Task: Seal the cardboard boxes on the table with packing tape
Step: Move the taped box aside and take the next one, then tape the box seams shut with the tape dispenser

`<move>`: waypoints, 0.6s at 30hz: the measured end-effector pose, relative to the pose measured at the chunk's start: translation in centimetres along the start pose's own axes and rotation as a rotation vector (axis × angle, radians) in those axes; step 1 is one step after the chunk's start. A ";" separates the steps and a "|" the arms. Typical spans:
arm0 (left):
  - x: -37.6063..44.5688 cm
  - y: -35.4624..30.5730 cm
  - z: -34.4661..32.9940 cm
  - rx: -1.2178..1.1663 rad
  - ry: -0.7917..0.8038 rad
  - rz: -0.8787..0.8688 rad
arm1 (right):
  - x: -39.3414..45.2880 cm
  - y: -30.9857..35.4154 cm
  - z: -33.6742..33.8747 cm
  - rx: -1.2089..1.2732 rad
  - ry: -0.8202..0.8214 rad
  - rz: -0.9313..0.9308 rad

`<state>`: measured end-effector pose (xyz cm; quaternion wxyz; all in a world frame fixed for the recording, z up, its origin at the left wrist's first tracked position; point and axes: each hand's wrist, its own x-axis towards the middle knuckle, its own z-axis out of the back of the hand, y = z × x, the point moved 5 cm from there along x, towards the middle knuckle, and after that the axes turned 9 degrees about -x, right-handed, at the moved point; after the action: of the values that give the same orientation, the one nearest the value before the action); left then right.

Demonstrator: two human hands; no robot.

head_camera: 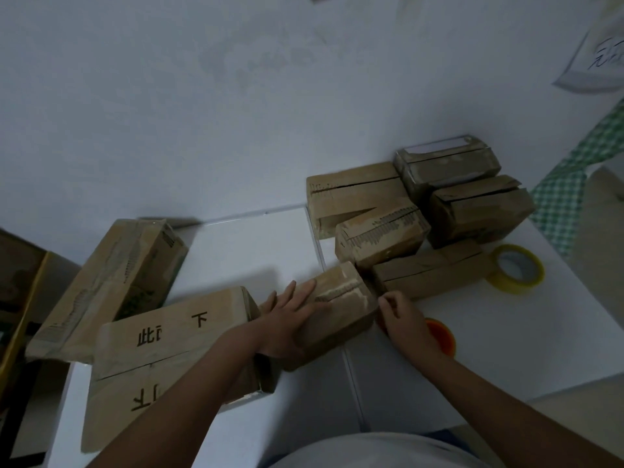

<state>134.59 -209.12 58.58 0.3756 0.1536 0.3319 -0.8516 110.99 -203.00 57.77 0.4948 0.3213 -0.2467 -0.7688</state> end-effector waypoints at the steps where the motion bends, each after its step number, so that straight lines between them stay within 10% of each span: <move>1: 0.1 -0.1 0.0 0.001 0.014 -0.019 | -0.4 -0.7 0.0 -0.012 -0.006 -0.017; 18: 0.1 -2.9 -3.1 0.100 -0.214 -0.059 | -3.5 -10.9 -0.4 -0.412 0.113 -0.188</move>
<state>132.36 -205.64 57.60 0.3757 0.0707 0.2515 -0.8892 105.83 -195.54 50.82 0.4892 0.2775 -0.0257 -0.8264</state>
